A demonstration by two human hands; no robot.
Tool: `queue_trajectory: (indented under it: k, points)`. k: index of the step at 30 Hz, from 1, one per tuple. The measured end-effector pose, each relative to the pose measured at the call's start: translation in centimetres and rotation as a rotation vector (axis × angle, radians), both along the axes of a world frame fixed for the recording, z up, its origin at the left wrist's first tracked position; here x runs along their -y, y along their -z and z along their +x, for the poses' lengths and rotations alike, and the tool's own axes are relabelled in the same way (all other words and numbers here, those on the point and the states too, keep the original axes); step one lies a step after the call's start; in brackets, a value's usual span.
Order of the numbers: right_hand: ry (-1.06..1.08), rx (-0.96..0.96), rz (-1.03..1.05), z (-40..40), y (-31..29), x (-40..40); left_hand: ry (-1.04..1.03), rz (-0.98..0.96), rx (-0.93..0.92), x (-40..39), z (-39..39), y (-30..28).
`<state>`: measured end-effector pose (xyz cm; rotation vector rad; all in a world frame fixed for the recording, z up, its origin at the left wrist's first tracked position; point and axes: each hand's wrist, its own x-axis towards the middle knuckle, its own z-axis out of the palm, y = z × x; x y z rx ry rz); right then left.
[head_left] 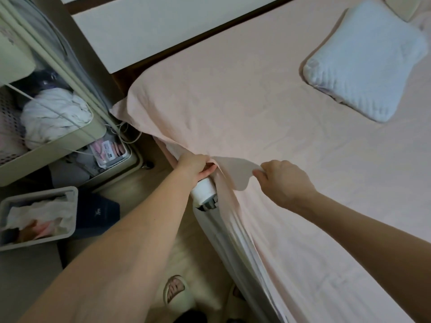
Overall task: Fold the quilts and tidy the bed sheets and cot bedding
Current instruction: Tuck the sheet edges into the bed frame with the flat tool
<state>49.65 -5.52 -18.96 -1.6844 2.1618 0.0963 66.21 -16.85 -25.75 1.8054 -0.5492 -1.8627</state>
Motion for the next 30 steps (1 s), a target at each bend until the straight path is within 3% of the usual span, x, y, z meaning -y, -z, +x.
queue_trajectory:
  k: [6, 11, 14, 17, 20, 22, 25, 28, 30]
  points:
    - [-0.126, -0.006, 0.122, 1.4, 0.1, 3.0, 0.183, 0.008, 0.281, 0.7, 1.2, 1.6]
    - [-0.28, -0.111, 0.145, 4.2, 0.7, 4.0, 0.362, -0.009, 0.358, 0.5, 2.2, 3.2]
    - [-0.202, -0.103, 0.18, 3.6, 1.2, 5.1, 0.43, -0.014, 0.399, 0.3, 2.0, 4.2]
    - [-0.08, -0.007, 0.228, 1.3, 0.9, 5.7, 0.568, -0.11, 0.58, 0.1, 2.0, 4.8]
    - [-0.123, -0.042, 0.157, 1.2, 0.7, 5.4, 0.621, -0.164, 0.728, 0.5, 1.7, 5.1]
    - [-0.083, -0.045, 0.057, 1.5, 0.5, 5.3, 0.37, -0.091, 0.606, 1.2, 0.8, 5.1]
    - [0.017, -0.058, -0.064, 0.3, 0.1, 5.3, -0.021, 0.026, 0.101, 2.0, -1.0, 3.7]
    - [0.094, -0.096, -0.097, -1.6, -0.4, 4.1, -0.105, 0.064, -0.206, 1.7, -1.6, 1.7]
    - [0.134, -0.06, -0.123, -2.4, -0.3, 3.3, -0.056, 0.098, -0.235, 1.9, -1.4, 0.8]
